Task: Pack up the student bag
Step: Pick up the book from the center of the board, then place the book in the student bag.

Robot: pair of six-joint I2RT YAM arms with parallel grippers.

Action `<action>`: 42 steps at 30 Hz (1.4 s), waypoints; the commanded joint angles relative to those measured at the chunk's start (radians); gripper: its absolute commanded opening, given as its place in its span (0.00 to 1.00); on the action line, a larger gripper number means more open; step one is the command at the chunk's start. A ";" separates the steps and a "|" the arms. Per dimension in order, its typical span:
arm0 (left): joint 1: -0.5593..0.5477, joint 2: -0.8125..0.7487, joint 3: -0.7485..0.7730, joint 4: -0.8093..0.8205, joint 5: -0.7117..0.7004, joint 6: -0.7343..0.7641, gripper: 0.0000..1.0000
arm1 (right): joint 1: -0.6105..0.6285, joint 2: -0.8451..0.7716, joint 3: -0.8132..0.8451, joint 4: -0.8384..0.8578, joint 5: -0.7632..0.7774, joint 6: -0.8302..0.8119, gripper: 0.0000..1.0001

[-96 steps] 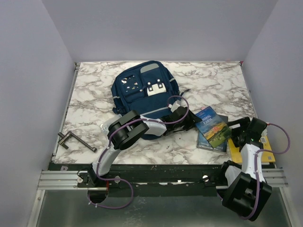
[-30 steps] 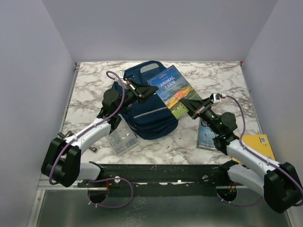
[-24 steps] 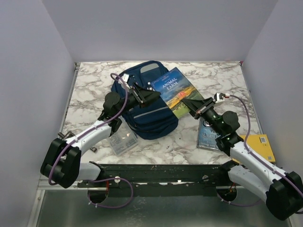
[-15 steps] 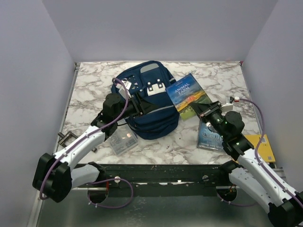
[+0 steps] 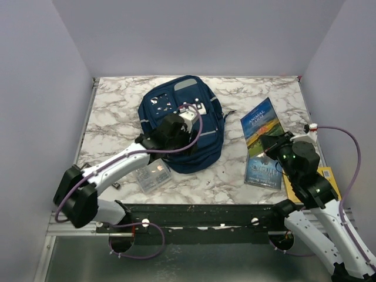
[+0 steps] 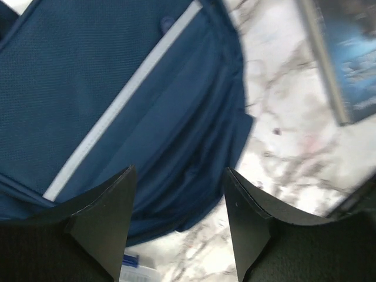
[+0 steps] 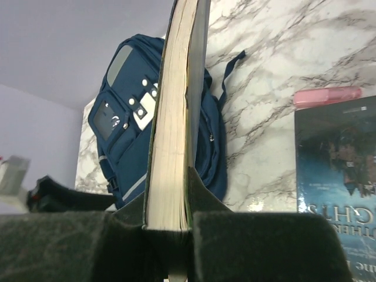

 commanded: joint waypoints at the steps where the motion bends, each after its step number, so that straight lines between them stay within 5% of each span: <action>1: -0.039 0.197 0.152 -0.171 -0.136 0.144 0.63 | -0.001 -0.075 0.014 -0.077 0.059 -0.072 0.01; 7: -0.102 0.372 0.299 -0.221 -0.242 0.229 0.63 | 0.000 -0.099 -0.006 -0.108 0.001 -0.056 0.00; 17: -0.175 0.555 0.412 -0.262 -0.211 0.245 0.55 | 0.000 -0.115 -0.040 -0.094 -0.074 -0.045 0.01; 37: -0.177 0.665 0.456 -0.275 -0.047 0.108 0.65 | 0.000 -0.105 -0.076 -0.072 -0.172 0.010 0.01; 42: -0.177 0.718 0.479 -0.306 -0.063 0.122 0.56 | -0.001 -0.111 -0.076 -0.090 -0.173 0.009 0.00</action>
